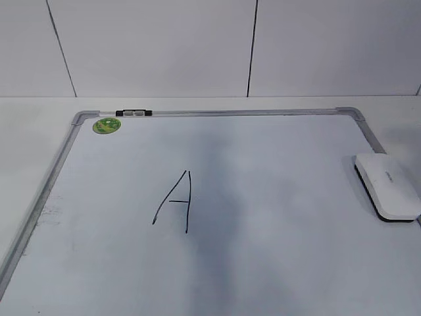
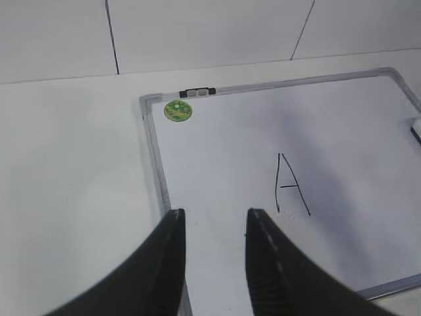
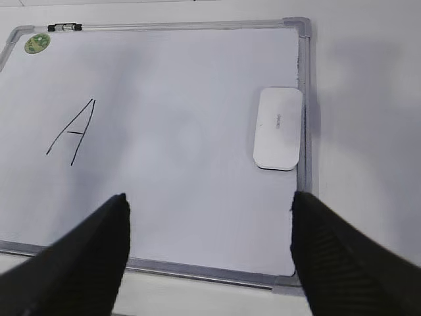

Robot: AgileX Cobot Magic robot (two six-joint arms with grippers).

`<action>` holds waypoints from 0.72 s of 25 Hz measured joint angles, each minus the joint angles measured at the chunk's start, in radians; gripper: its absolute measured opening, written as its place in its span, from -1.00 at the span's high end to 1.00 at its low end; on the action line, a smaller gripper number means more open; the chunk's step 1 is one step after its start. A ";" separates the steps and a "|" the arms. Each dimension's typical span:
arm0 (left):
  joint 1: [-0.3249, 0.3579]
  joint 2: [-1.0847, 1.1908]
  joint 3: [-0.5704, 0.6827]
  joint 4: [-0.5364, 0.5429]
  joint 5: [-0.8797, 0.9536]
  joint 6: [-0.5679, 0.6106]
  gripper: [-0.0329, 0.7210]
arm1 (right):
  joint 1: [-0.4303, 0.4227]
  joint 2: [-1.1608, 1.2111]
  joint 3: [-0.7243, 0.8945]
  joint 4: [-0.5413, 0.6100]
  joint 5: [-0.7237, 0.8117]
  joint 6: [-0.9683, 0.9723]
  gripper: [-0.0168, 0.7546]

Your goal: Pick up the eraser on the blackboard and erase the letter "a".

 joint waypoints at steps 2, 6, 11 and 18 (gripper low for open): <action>-0.015 -0.037 0.002 0.013 0.000 0.000 0.28 | 0.000 -0.051 0.035 0.008 0.003 0.000 -0.60; -0.034 -0.129 0.058 0.028 0.002 0.000 0.28 | 0.002 -0.138 0.095 0.024 0.005 0.000 -0.59; -0.036 -0.262 0.214 0.029 0.004 0.000 0.28 | 0.006 -0.221 0.146 0.040 0.008 0.000 -0.58; -0.037 -0.434 0.434 0.031 0.006 0.000 0.28 | 0.012 -0.329 0.247 0.039 0.008 -0.008 -0.58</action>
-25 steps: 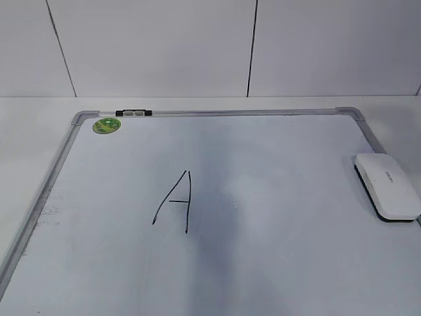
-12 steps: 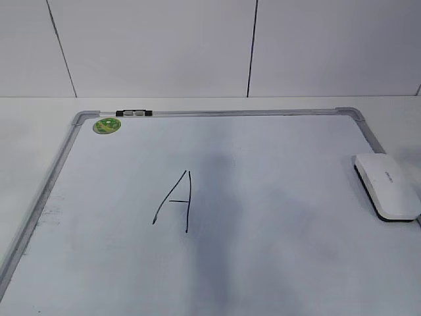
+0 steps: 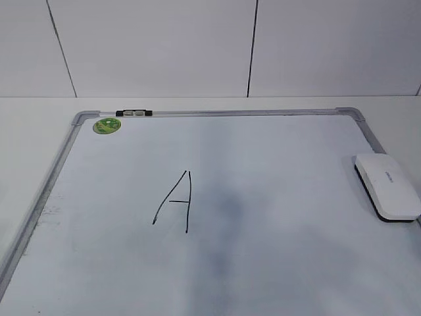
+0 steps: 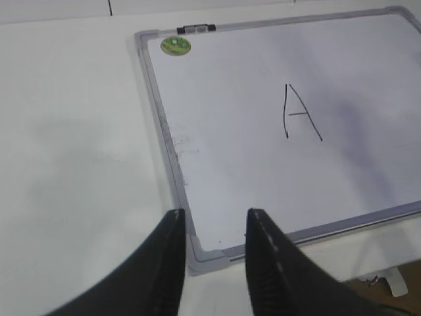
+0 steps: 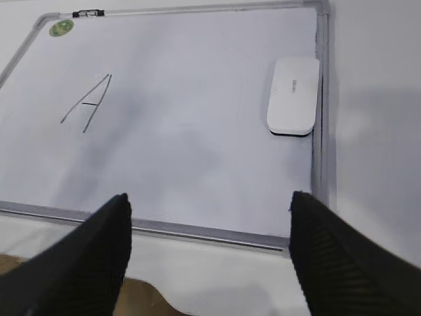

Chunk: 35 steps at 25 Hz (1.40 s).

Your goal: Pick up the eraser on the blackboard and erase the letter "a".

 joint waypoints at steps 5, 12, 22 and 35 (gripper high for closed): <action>0.000 -0.055 0.112 0.004 0.000 0.006 0.28 | 0.000 -0.067 0.120 -0.039 0.001 -0.004 -0.58; 0.000 -0.089 0.234 0.040 0.000 0.029 0.28 | 0.000 -0.141 0.232 -0.060 0.003 -0.048 -0.58; 0.000 -0.103 0.301 0.106 -0.082 0.030 0.28 | 0.000 -0.194 0.303 -0.095 -0.019 -0.087 -0.58; 0.000 -0.103 0.341 0.141 -0.175 0.035 0.28 | 0.000 -0.199 0.343 -0.150 -0.122 -0.091 -0.58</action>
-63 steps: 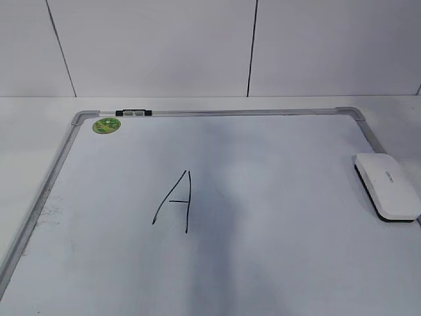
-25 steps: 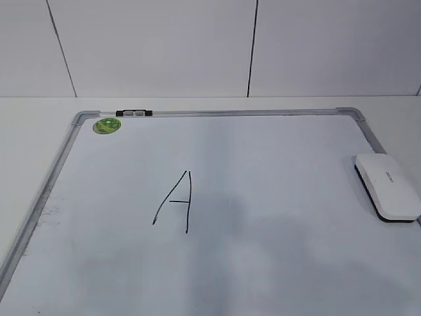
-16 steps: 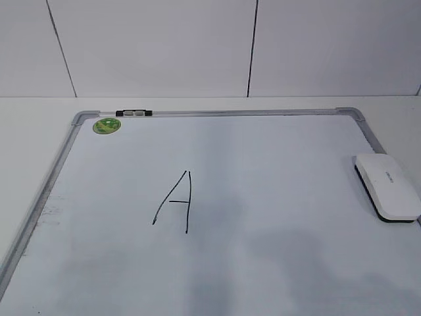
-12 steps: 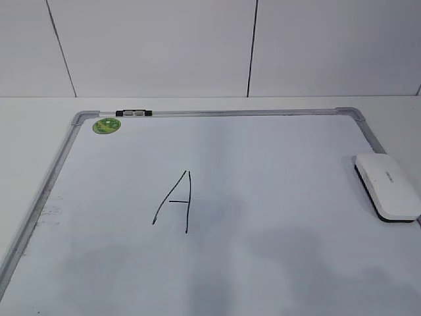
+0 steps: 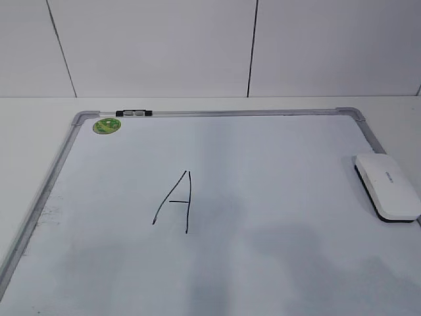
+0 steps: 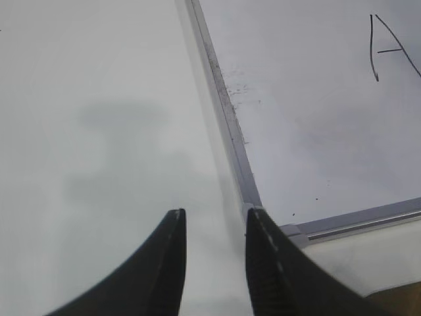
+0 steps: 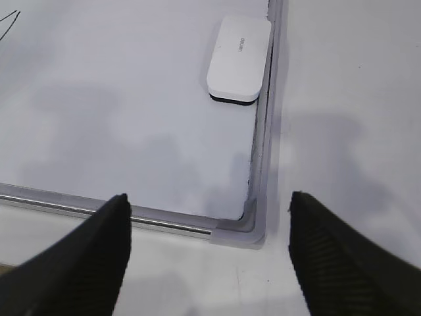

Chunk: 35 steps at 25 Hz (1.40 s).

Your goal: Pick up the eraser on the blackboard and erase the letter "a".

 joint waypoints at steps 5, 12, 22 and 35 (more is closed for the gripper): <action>0.000 0.000 0.000 0.002 -0.001 0.000 0.28 | 0.000 0.000 0.000 -0.002 -0.002 -0.002 -0.58; 0.000 0.000 0.000 0.002 -0.001 0.000 0.28 | 0.000 0.000 0.000 -0.001 -0.004 -0.001 -0.58; 0.000 -0.100 0.000 0.002 -0.001 0.002 0.28 | 0.000 -0.058 0.000 -0.002 -0.006 -0.001 -0.58; 0.001 -0.137 0.000 0.002 -0.001 0.004 0.28 | 0.000 -0.074 0.000 -0.008 -0.006 -0.002 -0.58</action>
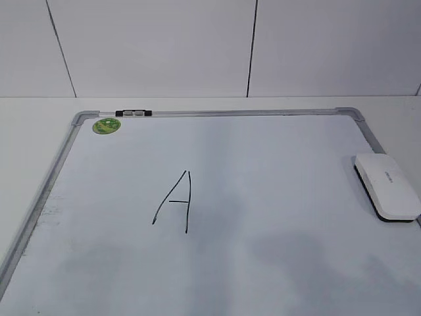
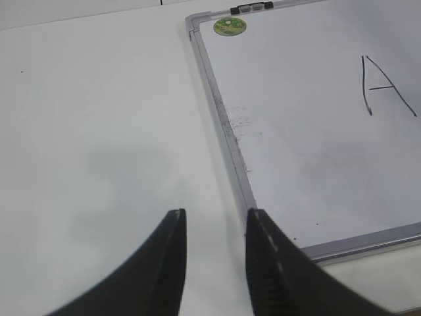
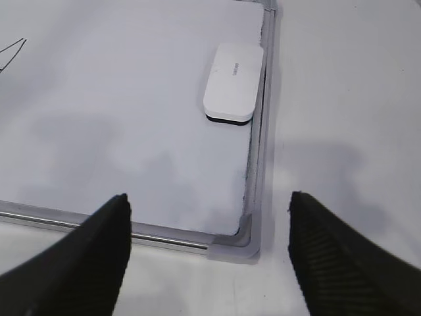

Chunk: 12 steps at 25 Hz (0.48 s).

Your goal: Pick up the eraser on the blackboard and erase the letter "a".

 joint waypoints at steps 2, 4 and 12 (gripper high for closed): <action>0.012 0.000 0.000 0.000 0.000 0.000 0.28 | -0.012 0.000 0.000 0.000 0.000 0.000 -0.58; 0.032 0.000 0.000 0.000 0.000 0.000 0.28 | -0.030 0.000 0.000 -0.002 0.000 0.000 -0.58; 0.129 0.000 0.000 0.000 0.000 0.000 0.28 | -0.151 0.000 0.000 -0.002 0.000 0.000 -0.58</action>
